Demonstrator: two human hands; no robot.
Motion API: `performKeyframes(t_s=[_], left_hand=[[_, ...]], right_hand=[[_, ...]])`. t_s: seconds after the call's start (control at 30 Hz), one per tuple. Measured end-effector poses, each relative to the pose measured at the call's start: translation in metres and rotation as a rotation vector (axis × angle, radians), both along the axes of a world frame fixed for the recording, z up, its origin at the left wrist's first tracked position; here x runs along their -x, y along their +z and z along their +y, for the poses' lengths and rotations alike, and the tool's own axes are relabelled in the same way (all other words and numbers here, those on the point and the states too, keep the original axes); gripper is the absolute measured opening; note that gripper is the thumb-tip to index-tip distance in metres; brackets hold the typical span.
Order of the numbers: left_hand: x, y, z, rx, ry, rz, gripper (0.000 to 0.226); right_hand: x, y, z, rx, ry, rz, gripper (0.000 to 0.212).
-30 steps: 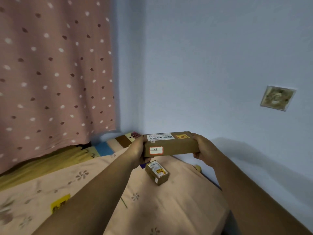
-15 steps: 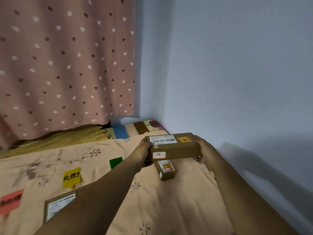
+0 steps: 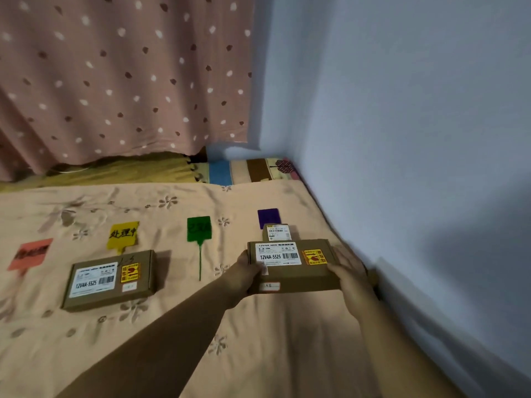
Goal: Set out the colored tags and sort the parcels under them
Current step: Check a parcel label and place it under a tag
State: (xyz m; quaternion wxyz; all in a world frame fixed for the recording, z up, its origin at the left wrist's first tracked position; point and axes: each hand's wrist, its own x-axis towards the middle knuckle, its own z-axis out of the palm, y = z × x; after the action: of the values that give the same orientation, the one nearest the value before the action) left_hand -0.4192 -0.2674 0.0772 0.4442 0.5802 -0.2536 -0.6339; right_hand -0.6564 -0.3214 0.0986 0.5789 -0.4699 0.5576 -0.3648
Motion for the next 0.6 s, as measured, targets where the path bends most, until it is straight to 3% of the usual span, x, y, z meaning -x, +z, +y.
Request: performKeyframes(t_s=[0.17, 0.43, 0.6], left_hand=[[0.015, -0.044, -0.002, -0.046, 0.073, 0.024, 0.048], [0.024, -0.097, -0.013, -0.057, 0.069, -0.1, 0.036], [0.024, -0.12, -0.014, -0.047, 0.084, -0.189, 0.04]], right_hand=[[0.008, -0.063, -0.014, -0.063, 0.119, 0.067, 0.049], [0.018, -0.123, -0.034, -0.202, 0.187, 0.087, 0.064], [0.016, -0.144, -0.041, -0.235, 0.196, 0.095, 0.066]])
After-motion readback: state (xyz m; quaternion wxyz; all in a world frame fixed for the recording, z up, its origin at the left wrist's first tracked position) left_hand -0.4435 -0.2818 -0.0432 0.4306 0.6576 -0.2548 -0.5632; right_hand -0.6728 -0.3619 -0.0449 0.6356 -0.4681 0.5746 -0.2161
